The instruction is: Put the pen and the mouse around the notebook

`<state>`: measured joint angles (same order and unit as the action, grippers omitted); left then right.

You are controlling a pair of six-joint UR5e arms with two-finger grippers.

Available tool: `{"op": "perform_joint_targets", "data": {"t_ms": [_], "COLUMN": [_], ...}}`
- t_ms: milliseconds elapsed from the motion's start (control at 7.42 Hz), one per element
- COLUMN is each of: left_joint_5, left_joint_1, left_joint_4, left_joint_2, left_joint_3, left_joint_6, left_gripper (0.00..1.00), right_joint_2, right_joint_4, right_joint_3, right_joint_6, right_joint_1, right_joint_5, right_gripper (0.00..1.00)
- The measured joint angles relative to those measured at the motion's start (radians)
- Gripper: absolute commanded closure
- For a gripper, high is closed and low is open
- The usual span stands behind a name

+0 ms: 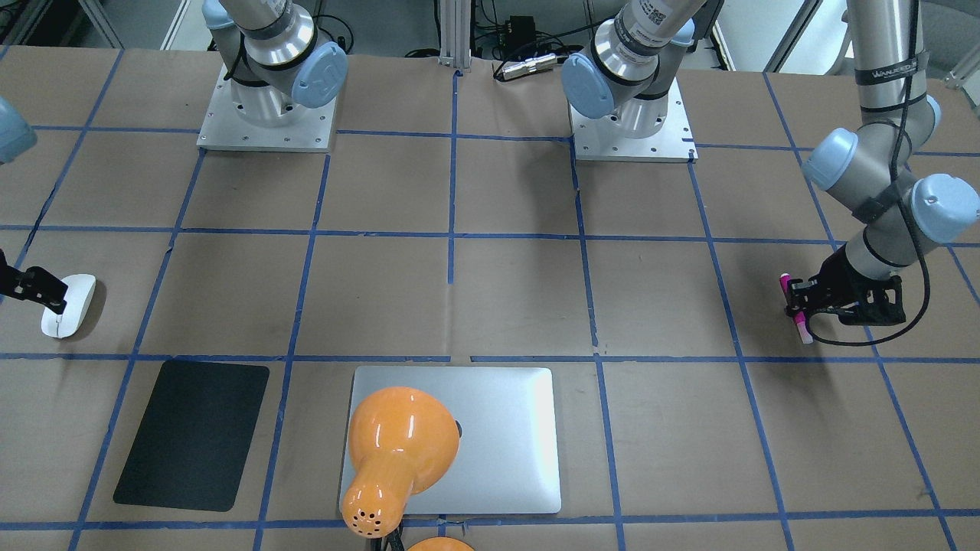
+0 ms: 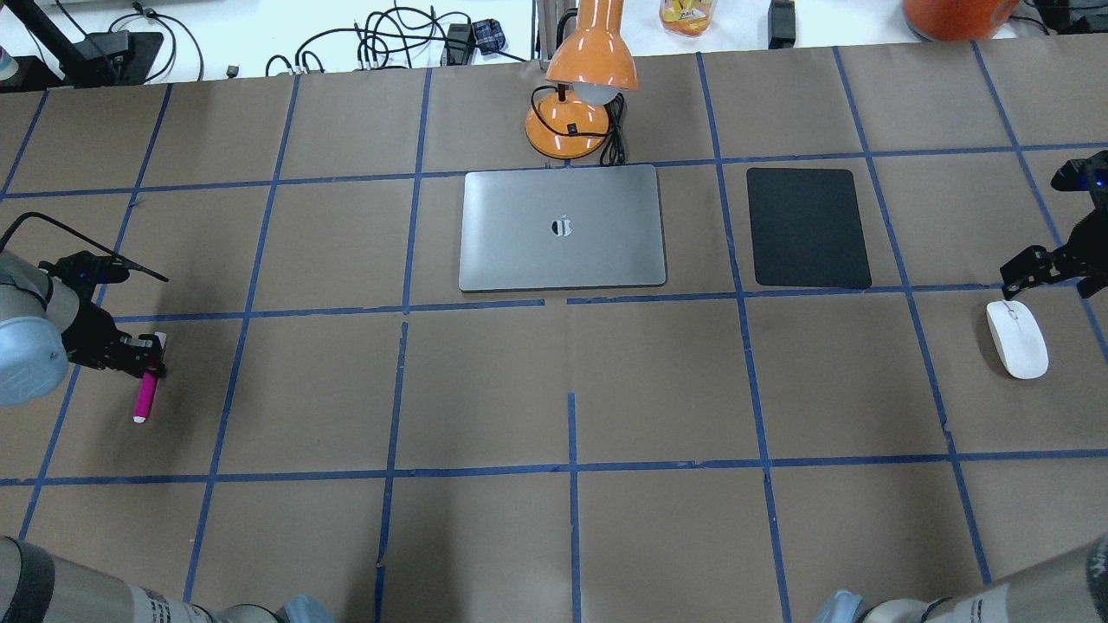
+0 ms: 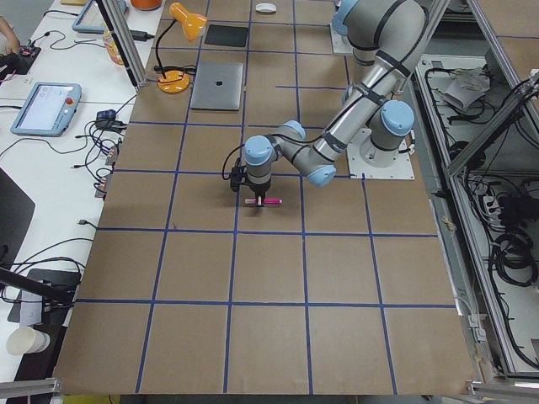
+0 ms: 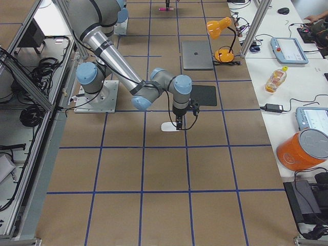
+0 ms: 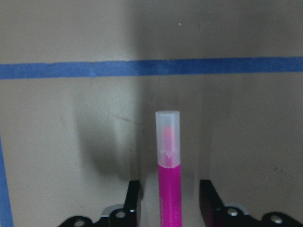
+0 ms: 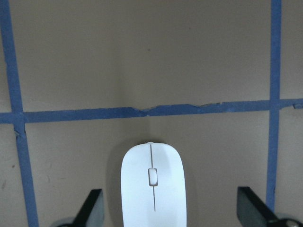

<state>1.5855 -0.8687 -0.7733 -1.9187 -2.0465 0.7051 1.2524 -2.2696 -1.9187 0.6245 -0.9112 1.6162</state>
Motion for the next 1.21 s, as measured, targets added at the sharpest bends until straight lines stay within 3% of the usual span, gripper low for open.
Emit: {"op": "perform_joint_targets", "data": {"t_ms": [404,674,1213], "left_joint_5": [0.026,0.067,0.062], "left_joint_1": [-0.019,-0.126,-0.573], "left_joint_4": [-0.018,-0.062,-0.147], "left_joint_2": [0.018,0.077,0.141], "left_joint_3": [-0.017,-0.017,-0.014], "left_joint_6": [-0.066,-0.268,-1.111], "left_gripper": [1.00,1.00,1.00], "right_joint_2": [-0.058,-0.071,-0.076], "right_joint_4": [-0.025,-0.019,0.003], "right_joint_3": [-0.003,-0.003,-0.016], "right_joint_6": [-0.021,-0.026,-0.028], "right_joint_1": [0.000,0.000,0.000], "right_joint_5": [0.000,0.006,0.015], "right_gripper": [0.00,0.00,0.00]}}
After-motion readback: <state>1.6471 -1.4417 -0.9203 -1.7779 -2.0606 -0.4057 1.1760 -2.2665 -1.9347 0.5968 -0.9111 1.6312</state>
